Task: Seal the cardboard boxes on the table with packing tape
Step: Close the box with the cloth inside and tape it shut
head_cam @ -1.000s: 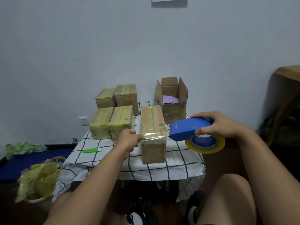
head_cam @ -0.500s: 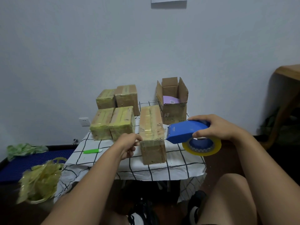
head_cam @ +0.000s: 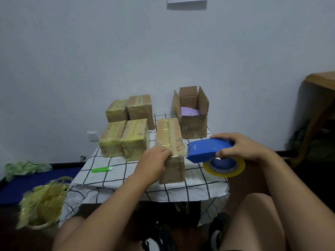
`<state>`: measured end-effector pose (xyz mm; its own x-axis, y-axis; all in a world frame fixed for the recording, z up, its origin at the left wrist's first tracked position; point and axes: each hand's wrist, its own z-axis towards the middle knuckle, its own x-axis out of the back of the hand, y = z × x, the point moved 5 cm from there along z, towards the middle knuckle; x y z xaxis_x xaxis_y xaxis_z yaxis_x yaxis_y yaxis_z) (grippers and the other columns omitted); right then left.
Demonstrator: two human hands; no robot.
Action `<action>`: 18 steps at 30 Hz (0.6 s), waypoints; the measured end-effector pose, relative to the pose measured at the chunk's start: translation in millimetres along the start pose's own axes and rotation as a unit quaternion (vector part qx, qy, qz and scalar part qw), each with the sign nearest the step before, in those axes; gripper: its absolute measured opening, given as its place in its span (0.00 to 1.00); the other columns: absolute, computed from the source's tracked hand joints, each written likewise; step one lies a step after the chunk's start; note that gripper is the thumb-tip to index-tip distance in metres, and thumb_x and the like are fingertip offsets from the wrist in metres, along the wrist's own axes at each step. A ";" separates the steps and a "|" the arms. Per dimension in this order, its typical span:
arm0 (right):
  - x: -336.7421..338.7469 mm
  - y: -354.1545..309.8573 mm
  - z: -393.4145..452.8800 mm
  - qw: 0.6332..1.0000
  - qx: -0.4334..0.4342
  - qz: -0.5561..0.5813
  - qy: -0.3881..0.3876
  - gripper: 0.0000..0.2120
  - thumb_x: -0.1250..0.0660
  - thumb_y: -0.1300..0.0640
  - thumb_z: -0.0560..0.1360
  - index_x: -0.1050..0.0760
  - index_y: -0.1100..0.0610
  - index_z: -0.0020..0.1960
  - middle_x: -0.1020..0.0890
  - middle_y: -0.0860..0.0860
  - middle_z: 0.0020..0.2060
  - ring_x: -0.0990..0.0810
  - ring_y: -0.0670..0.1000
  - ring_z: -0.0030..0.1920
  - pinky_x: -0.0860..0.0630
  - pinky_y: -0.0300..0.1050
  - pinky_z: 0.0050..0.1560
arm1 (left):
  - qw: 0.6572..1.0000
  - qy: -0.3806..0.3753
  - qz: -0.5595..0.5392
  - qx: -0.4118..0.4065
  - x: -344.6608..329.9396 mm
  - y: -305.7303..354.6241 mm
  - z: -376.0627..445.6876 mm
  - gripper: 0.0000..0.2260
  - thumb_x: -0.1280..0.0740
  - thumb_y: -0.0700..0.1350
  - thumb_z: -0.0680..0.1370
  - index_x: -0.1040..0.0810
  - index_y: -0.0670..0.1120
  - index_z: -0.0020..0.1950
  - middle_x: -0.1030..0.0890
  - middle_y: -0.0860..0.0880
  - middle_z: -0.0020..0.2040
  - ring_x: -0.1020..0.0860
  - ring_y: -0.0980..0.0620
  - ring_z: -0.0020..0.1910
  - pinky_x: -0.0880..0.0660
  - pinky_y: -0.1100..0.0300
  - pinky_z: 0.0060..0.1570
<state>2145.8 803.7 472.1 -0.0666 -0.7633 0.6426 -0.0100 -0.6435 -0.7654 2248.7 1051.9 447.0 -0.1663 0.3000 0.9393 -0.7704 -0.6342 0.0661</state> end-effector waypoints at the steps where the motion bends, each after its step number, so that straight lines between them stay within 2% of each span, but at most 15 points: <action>1: 0.3 2.2 -0.7 1.000 -0.002 0.004 0.002 0.26 0.28 0.46 0.64 0.27 0.37 0.61 0.21 0.41 0.54 0.20 0.46 0.50 0.24 0.30 0.41 | 1.000 0.004 0.023 -0.006 -0.9 2.6 -1.0 0.13 0.39 0.44 0.80 0.24 0.51 0.63 0.22 0.53 0.62 0.27 0.51 0.60 0.31 0.56 0.57; 3: 2.1 5.5 -1.7 1.000 -0.006 0.010 0.006 0.26 0.28 0.46 0.64 0.26 0.37 0.62 0.21 0.41 0.55 0.20 0.45 0.51 0.24 0.30 0.42 | 0.998 0.017 0.062 -0.025 -3.5 9.7 -3.3 0.16 0.43 0.54 0.80 0.26 0.52 0.65 0.20 0.52 0.57 0.24 0.50 0.55 0.29 0.54 0.54; 5: 3.8 9.0 -2.1 1.000 -0.006 0.011 0.007 0.27 0.28 0.46 0.64 0.26 0.37 0.62 0.21 0.41 0.56 0.20 0.44 0.51 0.24 0.31 0.42 | 0.995 -0.001 0.092 -0.041 -11.8 15.6 -4.6 0.22 0.43 0.61 0.79 0.31 0.56 0.71 0.21 0.50 0.58 0.25 0.47 0.58 0.31 0.52 0.57; 6: 4.3 10.7 -2.4 1.000 -0.006 0.011 0.005 0.27 0.27 0.46 0.64 0.26 0.36 0.62 0.22 0.41 0.56 0.20 0.45 0.51 0.24 0.31 0.43 | 0.994 -0.006 0.103 -0.042 -15.0 16.0 -3.9 0.23 0.41 0.62 0.78 0.32 0.56 0.72 0.23 0.49 0.60 0.26 0.46 0.60 0.32 0.52 0.59; 9: 5.1 13.4 -4.1 1.000 -0.014 0.004 -0.009 0.26 0.24 0.49 0.68 0.28 0.35 0.63 0.23 0.40 0.56 0.21 0.46 0.52 0.24 0.31 0.42 | 0.993 0.016 0.103 -0.055 -16.0 21.6 -0.3 0.18 0.31 0.50 0.76 0.25 0.52 0.65 0.22 0.47 0.62 0.26 0.44 0.60 0.28 0.52 0.55; 11: 5.3 14.7 -2.2 0.999 -0.020 -0.019 -0.022 0.26 0.23 0.53 0.72 0.28 0.36 0.64 0.23 0.39 0.56 0.21 0.45 0.52 0.25 0.32 0.44 | 0.995 0.014 0.077 -0.059 -16.0 25.8 2.7 0.17 0.31 0.44 0.76 0.25 0.49 0.64 0.22 0.48 0.63 0.25 0.45 0.59 0.27 0.53 0.52; 15: 7.1 -2.8 9.3 0.992 -0.022 -0.108 -0.056 0.27 0.24 0.50 0.72 0.28 0.40 0.68 0.22 0.41 0.56 0.21 0.44 0.53 0.25 0.35 0.50 | 0.998 0.004 0.052 -0.035 -15.1 23.0 2.0 0.20 0.36 0.43 0.79 0.31 0.53 0.70 0.23 0.52 0.63 0.26 0.47 0.59 0.26 0.54 0.48; 18: 7.0 -28.0 22.6 0.980 -0.008 -0.180 -0.082 0.24 0.25 0.48 0.72 0.26 0.41 0.66 0.21 0.41 0.53 0.22 0.46 0.51 0.26 0.37 0.48 | 0.999 0.002 0.045 -0.025 -17.0 19.3 -2.1 0.23 0.35 0.43 0.78 0.33 0.56 0.72 0.24 0.54 0.66 0.27 0.48 0.62 0.24 0.53 0.47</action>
<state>2168.2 815.0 498.8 0.1051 -0.4868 0.8672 -0.0200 -0.8728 -0.4876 2235.3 1036.1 431.5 -0.2397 0.2462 0.9391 -0.7814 -0.6230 -0.0361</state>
